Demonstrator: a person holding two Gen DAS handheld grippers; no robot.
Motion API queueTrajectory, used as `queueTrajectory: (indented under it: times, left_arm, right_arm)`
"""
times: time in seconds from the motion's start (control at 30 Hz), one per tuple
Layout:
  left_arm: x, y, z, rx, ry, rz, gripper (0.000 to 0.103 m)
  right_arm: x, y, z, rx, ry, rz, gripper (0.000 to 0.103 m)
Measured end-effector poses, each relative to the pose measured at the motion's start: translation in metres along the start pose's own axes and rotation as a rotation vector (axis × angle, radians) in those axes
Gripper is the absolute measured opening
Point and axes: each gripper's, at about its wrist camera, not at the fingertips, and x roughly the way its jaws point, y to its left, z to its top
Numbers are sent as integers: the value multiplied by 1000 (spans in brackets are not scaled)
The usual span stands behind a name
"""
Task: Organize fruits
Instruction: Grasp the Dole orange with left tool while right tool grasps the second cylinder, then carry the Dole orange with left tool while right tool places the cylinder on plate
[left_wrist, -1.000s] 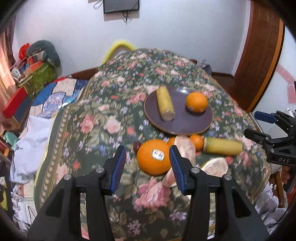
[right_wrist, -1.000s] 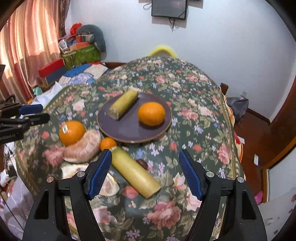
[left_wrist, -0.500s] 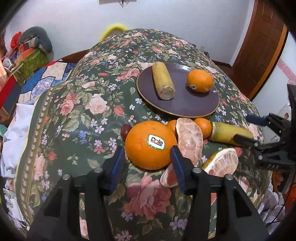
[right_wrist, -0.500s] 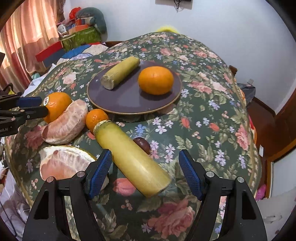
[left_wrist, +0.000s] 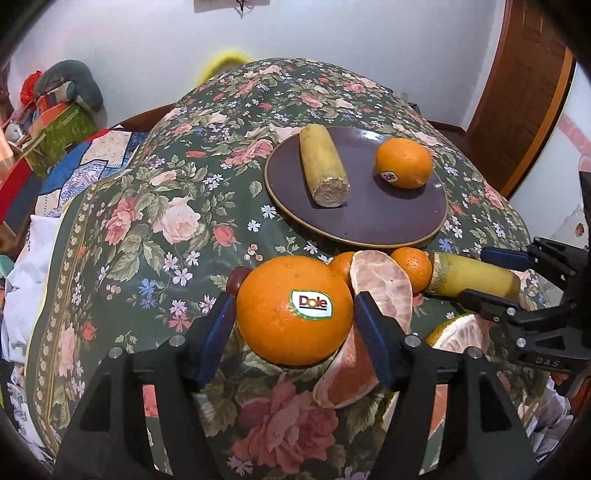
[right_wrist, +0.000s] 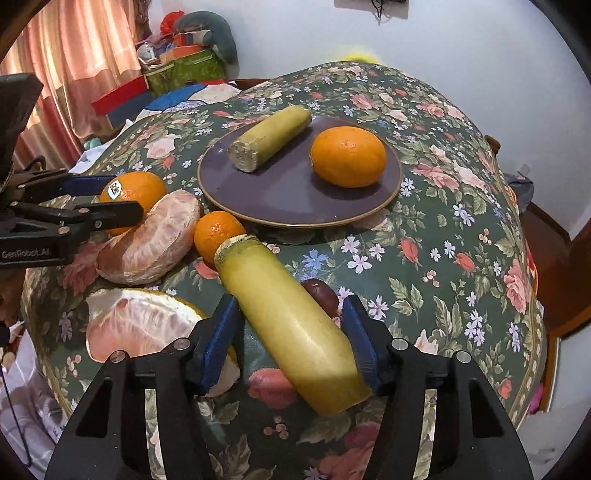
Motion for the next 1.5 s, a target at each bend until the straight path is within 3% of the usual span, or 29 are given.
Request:
queueTrajectory:
  times: [0.43,0.83,1.1,1.27,1.5]
  left_arm:
    - [1,1,0,-8,-6,1,66]
    - [8,2,3,-9,-7,-6,68]
    - [4,0,1,-3,-12,5,66]
    - [-5,1,-1,-24,-12,-3,66]
    - [-39,-1,3,-26,-83,-9,66]
  right_arm:
    - [-17,-25,-20,85,32,-16,47]
    - [4,-13,-1,4,46,-9,48]
    - [-2,-10,-3,-20,20,-40,42]
    - [-11,-19,-1,36,-5,-33,37]
    - [-38,-22,4,74,-80,-40,35]
